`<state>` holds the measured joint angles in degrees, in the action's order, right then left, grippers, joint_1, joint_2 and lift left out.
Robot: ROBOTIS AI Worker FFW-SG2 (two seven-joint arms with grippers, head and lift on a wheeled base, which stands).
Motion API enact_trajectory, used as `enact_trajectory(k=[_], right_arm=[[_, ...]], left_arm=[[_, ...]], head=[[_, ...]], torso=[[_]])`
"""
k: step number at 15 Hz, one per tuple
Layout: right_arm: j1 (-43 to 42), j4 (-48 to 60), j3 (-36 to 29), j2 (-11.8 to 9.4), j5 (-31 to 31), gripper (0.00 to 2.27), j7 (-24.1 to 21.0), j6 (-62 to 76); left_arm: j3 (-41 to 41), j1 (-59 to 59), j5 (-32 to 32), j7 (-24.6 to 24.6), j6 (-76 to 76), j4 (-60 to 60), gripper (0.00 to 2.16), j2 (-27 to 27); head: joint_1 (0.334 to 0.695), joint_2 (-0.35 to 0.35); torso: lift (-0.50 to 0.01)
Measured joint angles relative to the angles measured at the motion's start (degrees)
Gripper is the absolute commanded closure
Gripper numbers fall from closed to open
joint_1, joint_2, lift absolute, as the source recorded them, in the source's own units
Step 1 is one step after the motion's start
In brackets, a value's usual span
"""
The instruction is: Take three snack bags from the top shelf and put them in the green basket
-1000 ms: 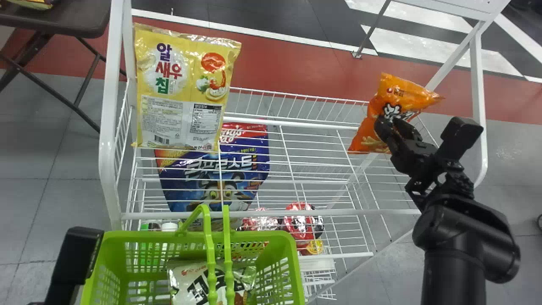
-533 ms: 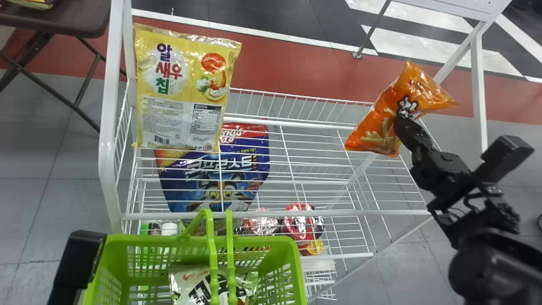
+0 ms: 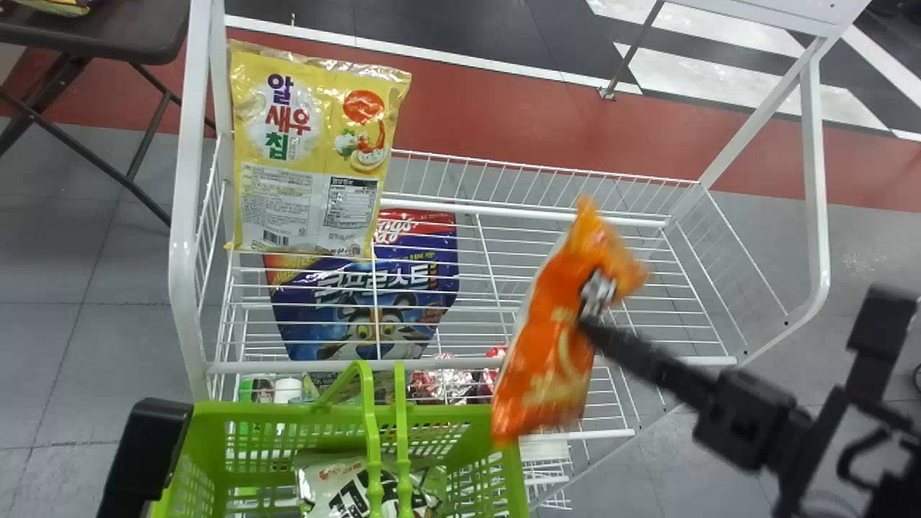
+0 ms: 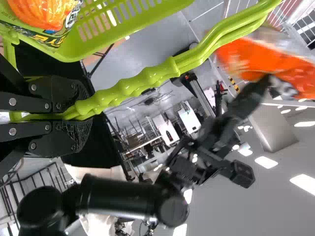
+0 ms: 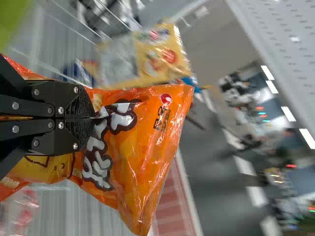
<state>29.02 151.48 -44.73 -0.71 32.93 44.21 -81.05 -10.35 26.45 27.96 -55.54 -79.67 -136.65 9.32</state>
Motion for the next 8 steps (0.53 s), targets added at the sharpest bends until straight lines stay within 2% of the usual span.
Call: enact_trajectory(k=[2,5,8], right_arm=[[1.3,3.5,-3.6,0.0,6.1,2.22,2.4,-5.6],[1.8,4.6,-7.9,0.0,12.9,2.22,5.7,-6.4],[5.2,3.7,-4.2,0.0,11.4,2.22,5.7,-6.5]], left_arm=[[-0.2,0.2,0.0,0.5,0.2,-0.5,2.05,0.0],[-0.7,0.2,-0.1,1.0,0.4,-0.7,2.05,0.0],[-1.0,0.2,-0.2,1.3,0.6,-0.7,2.05,-0.2]], head=[[0.695,-0.350],[0.695,-0.350],[0.695,-0.350]], torso=[[-0.042],[-0.042],[-0.042]])
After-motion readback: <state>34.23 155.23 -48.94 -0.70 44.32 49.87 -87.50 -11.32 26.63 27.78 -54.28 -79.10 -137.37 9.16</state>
